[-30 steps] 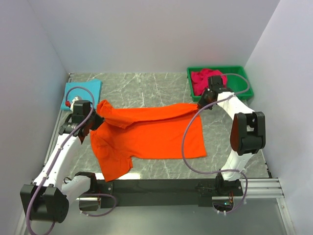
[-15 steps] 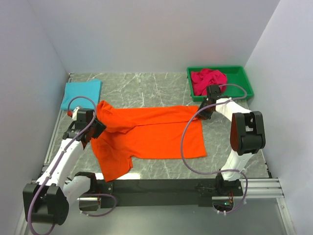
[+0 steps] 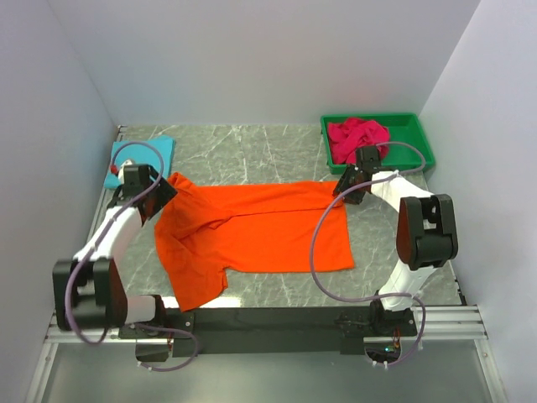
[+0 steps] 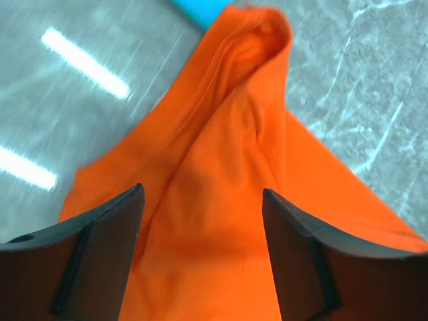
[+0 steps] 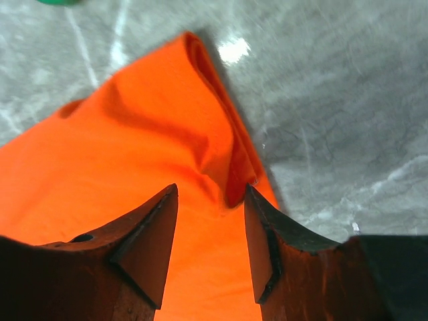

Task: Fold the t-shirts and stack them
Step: Fold the tshirt

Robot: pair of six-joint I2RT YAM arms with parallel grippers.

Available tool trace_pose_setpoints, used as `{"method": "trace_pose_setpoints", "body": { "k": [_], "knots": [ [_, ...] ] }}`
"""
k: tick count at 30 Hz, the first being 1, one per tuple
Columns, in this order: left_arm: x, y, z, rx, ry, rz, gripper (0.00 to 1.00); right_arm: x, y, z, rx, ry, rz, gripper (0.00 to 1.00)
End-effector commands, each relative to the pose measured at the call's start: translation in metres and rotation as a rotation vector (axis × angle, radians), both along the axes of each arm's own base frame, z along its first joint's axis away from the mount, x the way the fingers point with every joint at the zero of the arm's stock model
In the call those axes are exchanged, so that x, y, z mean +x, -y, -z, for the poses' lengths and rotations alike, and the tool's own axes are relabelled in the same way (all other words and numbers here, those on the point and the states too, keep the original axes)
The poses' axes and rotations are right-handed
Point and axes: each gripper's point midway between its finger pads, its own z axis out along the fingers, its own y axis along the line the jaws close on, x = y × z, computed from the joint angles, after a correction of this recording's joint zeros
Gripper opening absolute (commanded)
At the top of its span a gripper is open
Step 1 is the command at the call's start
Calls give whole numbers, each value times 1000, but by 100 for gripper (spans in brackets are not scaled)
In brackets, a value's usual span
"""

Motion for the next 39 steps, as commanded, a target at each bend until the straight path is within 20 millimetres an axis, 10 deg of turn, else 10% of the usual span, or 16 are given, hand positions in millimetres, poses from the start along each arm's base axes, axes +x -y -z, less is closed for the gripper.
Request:
{"method": "trace_pose_setpoints", "body": {
  "k": [1,12,24,32,39],
  "knots": [
    [46,0,-23,52,108,102,74,20,2,-28,1,130,-11,52],
    [113,7,10,36,27,210,63,37,3,-26,-18,135,-18,52],
    [121,11,42,36,-30,223,41,41,0,5,-2,81,-27,48],
    [110,-15,26,104,-29,83,1,34,12,21,-20,19,22,45],
    [97,-35,21,43,20,-71,1,28,19,26,-11,-11,53,44]
  ]
}}
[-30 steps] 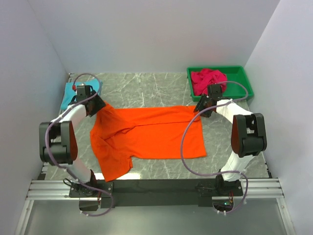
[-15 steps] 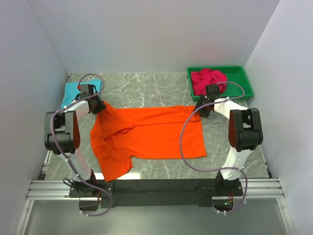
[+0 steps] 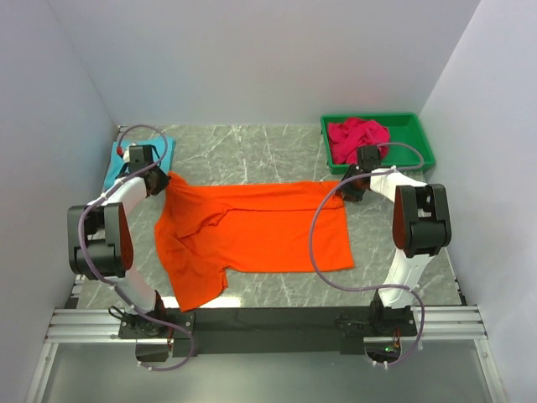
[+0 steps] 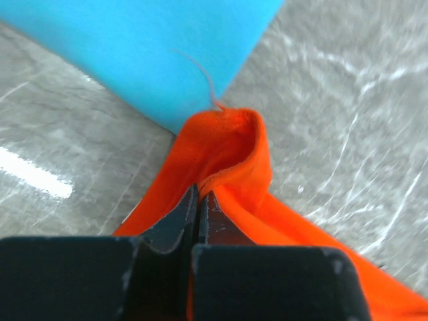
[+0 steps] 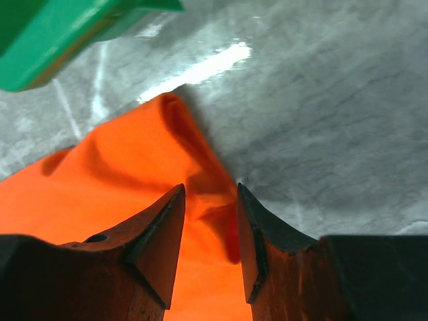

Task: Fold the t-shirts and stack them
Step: Fold the tshirt

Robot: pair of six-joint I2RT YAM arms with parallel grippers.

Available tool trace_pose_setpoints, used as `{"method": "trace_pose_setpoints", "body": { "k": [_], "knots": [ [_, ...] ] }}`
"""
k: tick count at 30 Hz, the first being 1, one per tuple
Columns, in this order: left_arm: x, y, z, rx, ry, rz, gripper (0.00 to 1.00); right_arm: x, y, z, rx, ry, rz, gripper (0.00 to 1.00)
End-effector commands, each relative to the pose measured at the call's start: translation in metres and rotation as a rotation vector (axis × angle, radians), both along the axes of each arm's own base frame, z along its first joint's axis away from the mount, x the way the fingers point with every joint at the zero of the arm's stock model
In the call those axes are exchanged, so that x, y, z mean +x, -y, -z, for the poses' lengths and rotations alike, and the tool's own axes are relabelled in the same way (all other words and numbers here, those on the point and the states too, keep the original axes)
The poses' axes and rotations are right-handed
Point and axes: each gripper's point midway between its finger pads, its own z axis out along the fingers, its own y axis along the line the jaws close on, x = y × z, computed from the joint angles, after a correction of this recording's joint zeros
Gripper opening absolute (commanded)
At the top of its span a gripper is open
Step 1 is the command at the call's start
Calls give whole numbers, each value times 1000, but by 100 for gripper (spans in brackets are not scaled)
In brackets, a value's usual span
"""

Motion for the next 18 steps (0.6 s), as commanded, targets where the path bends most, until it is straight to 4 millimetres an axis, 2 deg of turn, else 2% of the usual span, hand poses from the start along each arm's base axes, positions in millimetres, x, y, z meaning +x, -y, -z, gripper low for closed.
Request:
{"method": "trace_pose_setpoints", "body": {
  "k": [1,5,8,10,13,14,15,16,18],
  "knots": [
    [3,-17,-10,-23,66,-112,1,2,11,4,-21,-24,33,44],
    [-3,-11,10,-90,22,-130,1,1,11,4,-14,-27,34,44],
    [-12,-7,18,-134,12,-148,1,0,12,5,-13,-31,38,43],
    [-15,-2,16,-163,19,-138,1,1,10,2,-6,-23,26,43],
    [-18,3,13,-171,29,-111,15,5,6,-9,11,19,4,44],
    [-19,4,11,-169,30,-107,22,6,6,-13,13,30,0,44],
    [-18,3,4,-156,49,-95,27,8,5,-21,10,52,-9,45],
    [-18,0,0,-137,62,-96,38,8,5,-24,9,59,-11,45],
    [-15,-5,-9,-96,88,-76,48,11,4,-35,5,85,-19,45]
  ]
}}
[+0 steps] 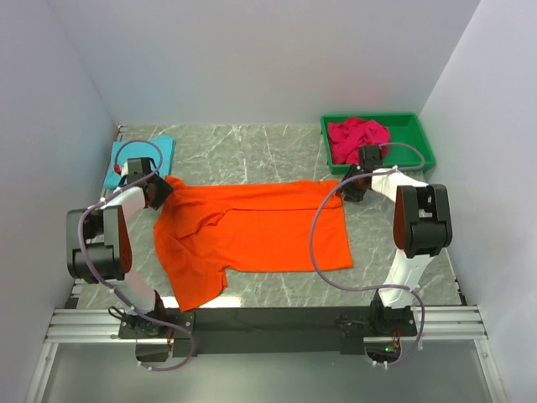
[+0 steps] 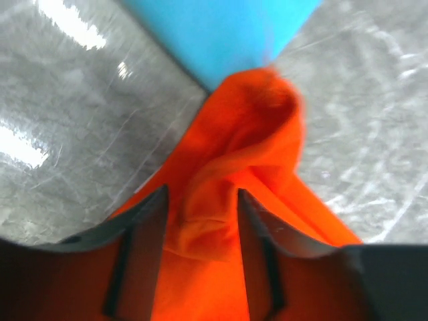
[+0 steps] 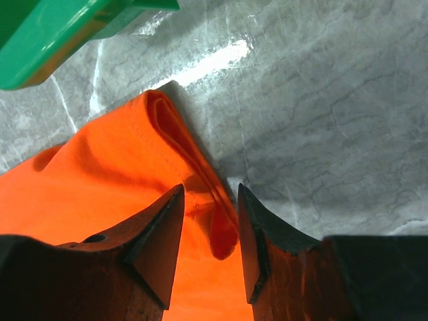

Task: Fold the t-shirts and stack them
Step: Fold the tshirt

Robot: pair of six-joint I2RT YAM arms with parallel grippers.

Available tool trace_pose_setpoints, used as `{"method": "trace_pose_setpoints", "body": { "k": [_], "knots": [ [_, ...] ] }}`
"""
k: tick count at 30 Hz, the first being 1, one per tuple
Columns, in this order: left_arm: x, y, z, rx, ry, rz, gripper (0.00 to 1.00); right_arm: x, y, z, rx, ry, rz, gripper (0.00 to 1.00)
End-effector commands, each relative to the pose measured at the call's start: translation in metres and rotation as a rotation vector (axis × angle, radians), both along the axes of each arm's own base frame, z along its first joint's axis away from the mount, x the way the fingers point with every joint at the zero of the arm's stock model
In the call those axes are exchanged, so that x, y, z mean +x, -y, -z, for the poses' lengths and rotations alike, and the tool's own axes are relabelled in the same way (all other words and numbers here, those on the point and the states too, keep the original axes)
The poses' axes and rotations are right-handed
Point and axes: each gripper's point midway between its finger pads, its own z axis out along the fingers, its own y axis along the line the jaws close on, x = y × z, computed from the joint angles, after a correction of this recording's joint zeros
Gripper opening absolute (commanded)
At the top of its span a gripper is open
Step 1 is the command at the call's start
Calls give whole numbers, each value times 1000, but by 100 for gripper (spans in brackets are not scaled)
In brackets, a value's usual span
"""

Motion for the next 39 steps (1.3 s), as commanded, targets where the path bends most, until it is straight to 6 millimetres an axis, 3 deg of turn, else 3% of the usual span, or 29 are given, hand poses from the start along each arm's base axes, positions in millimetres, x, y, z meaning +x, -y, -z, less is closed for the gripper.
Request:
{"method": "trace_pose_setpoints", "body": {
  "k": [1,3,7,15,20,23,28,32,35,39],
  "knots": [
    [18,-6,-43,59,134,38,52,13,-1,-37,-4,99,-22,45],
    [27,-5,-48,75,140,74,59,14,-5,-44,5,113,-40,45],
    [48,-4,-55,83,161,119,60,16,-22,-47,16,119,-77,45],
    [68,7,-34,53,116,186,54,29,-45,-49,36,136,-136,45],
    [72,9,-26,46,94,176,37,33,-44,-29,41,76,-93,44],
    [69,4,-24,52,83,138,21,28,-42,-20,35,34,-69,42],
    [54,-26,-28,95,89,-32,1,20,-35,-8,6,-16,-44,39],
    [45,-43,-42,82,131,-157,1,17,-32,-4,-8,-35,-35,38],
    [41,-42,-51,61,162,-186,1,15,-30,-1,-17,-49,-30,38],
    [40,-47,-54,83,170,-187,11,13,-24,1,-43,-68,-16,37]
  ]
}}
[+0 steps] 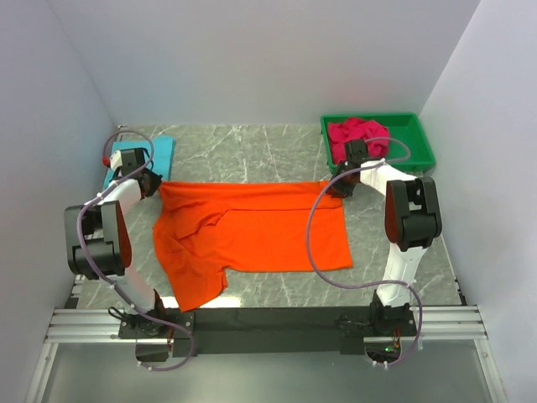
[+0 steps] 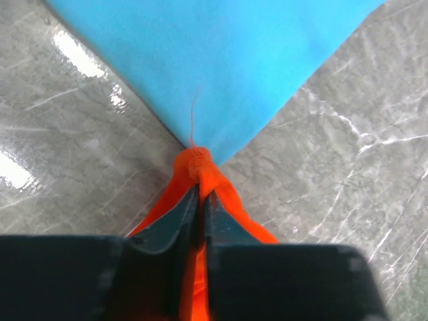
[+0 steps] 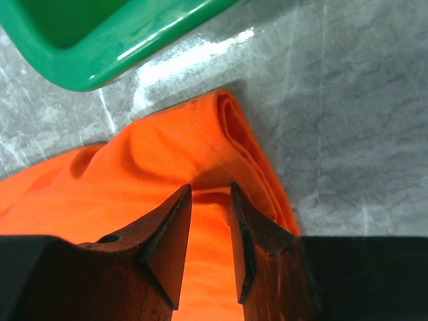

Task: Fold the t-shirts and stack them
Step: Fold the tshirt

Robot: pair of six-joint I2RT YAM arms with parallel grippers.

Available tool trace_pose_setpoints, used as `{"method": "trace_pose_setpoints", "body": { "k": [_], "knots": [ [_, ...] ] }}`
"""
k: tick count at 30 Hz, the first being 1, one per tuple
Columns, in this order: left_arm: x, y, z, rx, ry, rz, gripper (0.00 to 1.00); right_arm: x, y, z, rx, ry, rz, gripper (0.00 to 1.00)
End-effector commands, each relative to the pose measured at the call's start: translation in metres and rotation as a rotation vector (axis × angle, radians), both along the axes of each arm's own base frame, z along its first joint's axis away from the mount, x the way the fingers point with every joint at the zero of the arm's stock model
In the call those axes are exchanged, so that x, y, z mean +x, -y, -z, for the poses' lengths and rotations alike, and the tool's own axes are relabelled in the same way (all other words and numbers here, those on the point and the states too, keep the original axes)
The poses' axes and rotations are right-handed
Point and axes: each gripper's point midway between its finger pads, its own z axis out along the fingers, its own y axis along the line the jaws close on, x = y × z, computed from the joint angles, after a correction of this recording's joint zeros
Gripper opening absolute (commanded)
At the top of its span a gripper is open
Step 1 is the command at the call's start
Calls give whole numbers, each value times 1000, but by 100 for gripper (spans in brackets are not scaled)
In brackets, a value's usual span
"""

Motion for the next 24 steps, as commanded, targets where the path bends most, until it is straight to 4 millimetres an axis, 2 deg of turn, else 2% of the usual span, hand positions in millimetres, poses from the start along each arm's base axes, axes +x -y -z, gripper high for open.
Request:
{"method": "trace_pose_setpoints", "body": {
  "k": [1,3,4,6,7,8,9,11,13,14,15,17,18,19,21,23,24],
  "knots": [
    [9,-13,-26,42,81,-51,16,2,11,1,-53,-26,29,37],
    [8,-14,-24,51,61,-38,30,1,13,0,-64,-32,29,37],
    [7,-13,-24,50,57,-28,43,1,14,0,-71,-31,29,37],
    [3,-11,-33,63,64,-10,56,2,12,-3,-71,-9,15,37],
    [1,-12,-38,71,71,-8,70,4,10,-13,-67,23,6,37],
    [-1,-10,-50,91,91,8,76,5,10,-16,-76,45,-6,37],
    [-7,-9,-53,100,77,17,81,6,8,-22,-84,62,-16,38],
    [-16,-3,-68,138,82,38,82,6,9,-33,-116,84,-28,38],
    [-28,5,-68,152,62,65,83,7,6,-40,-120,101,-39,39],
    [-33,14,-77,168,80,97,84,6,6,-41,-119,105,-41,39],
    [-41,20,-72,170,55,118,84,6,5,-43,-121,112,-42,39],
    [-50,38,-79,188,66,181,83,8,9,-47,-141,135,-30,39],
    [-58,43,-73,191,41,208,83,10,13,-49,-160,148,-21,39],
    [-63,54,-78,201,55,249,83,12,15,-51,-171,158,-19,39],
    [-74,62,-74,200,51,293,83,20,18,-54,-202,182,-34,40],
    [-83,64,-83,215,84,316,83,27,19,-53,-213,180,-43,41],
    [-89,65,-78,214,81,331,83,29,20,-51,-216,177,-42,43]
  ]
}}
